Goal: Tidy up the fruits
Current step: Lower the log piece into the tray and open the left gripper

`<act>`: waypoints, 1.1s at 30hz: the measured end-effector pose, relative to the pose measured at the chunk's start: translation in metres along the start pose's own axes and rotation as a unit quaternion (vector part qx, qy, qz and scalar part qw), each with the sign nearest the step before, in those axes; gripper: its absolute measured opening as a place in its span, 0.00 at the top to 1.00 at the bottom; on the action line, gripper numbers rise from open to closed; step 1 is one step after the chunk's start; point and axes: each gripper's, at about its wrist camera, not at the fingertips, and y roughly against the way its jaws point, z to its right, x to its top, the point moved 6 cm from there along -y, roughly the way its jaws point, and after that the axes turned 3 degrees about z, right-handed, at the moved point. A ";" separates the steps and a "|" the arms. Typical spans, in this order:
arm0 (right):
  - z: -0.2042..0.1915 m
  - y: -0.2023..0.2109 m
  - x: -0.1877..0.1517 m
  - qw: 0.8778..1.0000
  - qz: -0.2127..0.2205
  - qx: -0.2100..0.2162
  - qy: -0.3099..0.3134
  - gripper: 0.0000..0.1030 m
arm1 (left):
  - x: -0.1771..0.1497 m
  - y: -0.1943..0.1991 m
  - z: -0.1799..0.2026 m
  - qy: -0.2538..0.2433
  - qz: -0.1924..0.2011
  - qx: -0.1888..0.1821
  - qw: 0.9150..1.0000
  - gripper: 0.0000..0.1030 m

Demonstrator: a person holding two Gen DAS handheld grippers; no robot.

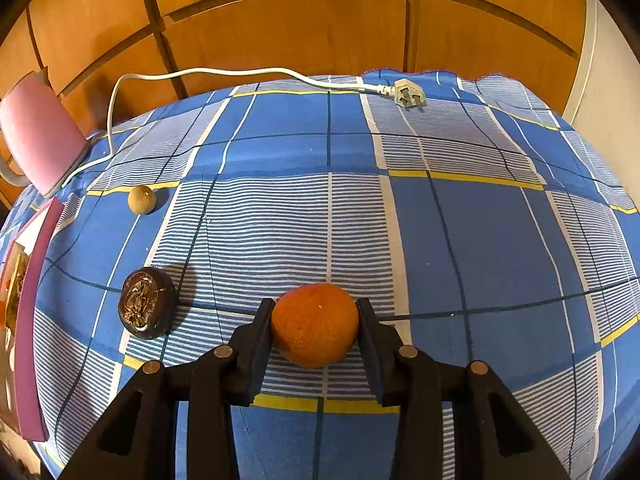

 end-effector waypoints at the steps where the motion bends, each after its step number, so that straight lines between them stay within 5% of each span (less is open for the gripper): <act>1: 0.000 0.000 0.000 1.000 0.000 -0.001 0.000 0.61 | 0.000 -0.004 -0.003 0.005 -0.002 0.006 1.000 0.54; 19: 0.001 0.006 -0.003 1.000 0.002 -0.013 -0.001 0.61 | -0.001 0.026 -0.001 0.000 0.038 0.056 0.998 0.44; 33: -0.003 0.010 -0.005 0.999 0.004 -0.027 0.027 0.61 | -0.002 0.045 0.005 -0.002 0.049 0.060 0.997 0.40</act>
